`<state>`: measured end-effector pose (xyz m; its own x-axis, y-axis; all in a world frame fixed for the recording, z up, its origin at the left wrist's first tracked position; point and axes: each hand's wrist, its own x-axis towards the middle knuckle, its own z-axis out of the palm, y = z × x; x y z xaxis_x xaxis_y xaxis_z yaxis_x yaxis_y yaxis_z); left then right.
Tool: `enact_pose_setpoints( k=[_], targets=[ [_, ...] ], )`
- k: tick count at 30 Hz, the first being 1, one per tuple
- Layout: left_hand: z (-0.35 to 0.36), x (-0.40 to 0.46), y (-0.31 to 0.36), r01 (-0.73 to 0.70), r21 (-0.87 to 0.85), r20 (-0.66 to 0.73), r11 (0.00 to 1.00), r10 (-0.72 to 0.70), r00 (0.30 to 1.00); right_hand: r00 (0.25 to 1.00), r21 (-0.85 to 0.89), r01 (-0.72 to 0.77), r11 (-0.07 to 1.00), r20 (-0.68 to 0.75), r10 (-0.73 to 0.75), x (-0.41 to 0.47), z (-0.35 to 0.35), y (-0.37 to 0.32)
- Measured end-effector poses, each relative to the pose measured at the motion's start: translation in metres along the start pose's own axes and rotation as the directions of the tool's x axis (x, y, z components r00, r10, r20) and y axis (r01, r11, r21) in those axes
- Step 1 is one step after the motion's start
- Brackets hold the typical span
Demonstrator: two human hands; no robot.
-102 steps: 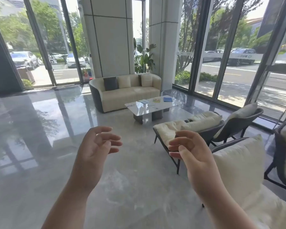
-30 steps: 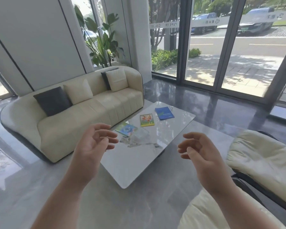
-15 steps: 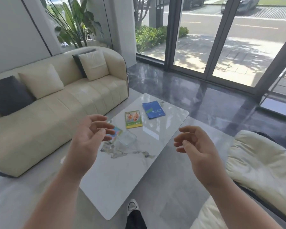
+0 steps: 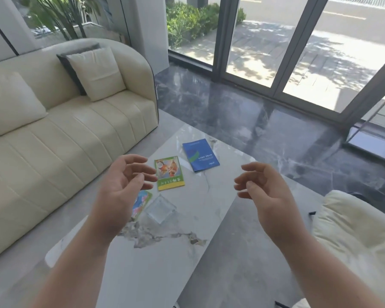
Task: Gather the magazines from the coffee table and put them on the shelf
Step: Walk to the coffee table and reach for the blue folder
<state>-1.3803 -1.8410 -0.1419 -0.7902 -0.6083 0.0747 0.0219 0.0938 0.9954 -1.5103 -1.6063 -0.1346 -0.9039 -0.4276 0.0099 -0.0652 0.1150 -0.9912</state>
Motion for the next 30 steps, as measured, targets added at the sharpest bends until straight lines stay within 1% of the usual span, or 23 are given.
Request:
enact_pose_setpoints(
  k=[3, 6, 11, 14, 16, 19, 21, 25, 28, 30],
  targets=[
    [0.003, 0.043, -0.004, -0.003, -0.027, -0.074, 1.000, 0.001, 0.997, 0.999, -0.014, -0.006, 1.000, 0.041, 0.007, 0.052, 0.001, 0.008],
    [0.013, 0.082, -0.012, -0.003, -0.017, -0.144, 1.000, 0.000, 0.990, 0.995, -0.030, -0.014, 0.999, 0.097, 0.016, 0.109, -0.002, 0.019],
    [0.066, 0.149, -0.041, 0.015, -0.004, -0.293, 1.000, -0.015, 0.956, 0.966, -0.052, 0.000, 0.999, 0.260, 0.013, 0.234, -0.019, 0.047],
    [0.120, 0.195, -0.077, 0.035, -0.021, -0.431, 0.999, -0.040, 0.901, 0.918, -0.071, 0.001, 0.997, 0.395, 0.027, 0.324, -0.033, 0.083],
    [0.157, 0.224, -0.103, 0.061, -0.047, -0.523, 0.997, -0.076, 0.849, 0.885, -0.096, -0.019, 0.995, 0.461, 0.061, 0.380, -0.041, 0.109],
    [0.209, 0.261, -0.140, 0.101, -0.083, -0.601, 0.991, -0.131, 0.788, 0.836, -0.138, -0.051, 0.989, 0.536, 0.117, 0.444, -0.051, 0.149],
    [0.236, 0.279, -0.163, 0.123, -0.101, -0.638, 0.987, -0.159, 0.754, 0.822, -0.154, -0.076, 0.985, 0.549, 0.149, 0.474, -0.054, 0.177],
    [0.272, 0.301, -0.236, 0.171, -0.105, -0.677, 0.980, -0.196, 0.709, 0.808, -0.202, -0.129, 0.971, 0.547, 0.221, 0.520, -0.052, 0.266],
    [0.290, 0.306, -0.327, 0.209, -0.108, -0.713, 0.972, -0.222, 0.665, 0.813, -0.277, -0.156, 0.948, 0.509, 0.283, 0.545, -0.044, 0.369],
    [0.301, 0.305, -0.390, 0.224, -0.107, -0.732, 0.969, -0.229, 0.642, 0.817, -0.377, -0.142, 0.915, 0.478, 0.323, 0.560, -0.034, 0.443]
  ],
)
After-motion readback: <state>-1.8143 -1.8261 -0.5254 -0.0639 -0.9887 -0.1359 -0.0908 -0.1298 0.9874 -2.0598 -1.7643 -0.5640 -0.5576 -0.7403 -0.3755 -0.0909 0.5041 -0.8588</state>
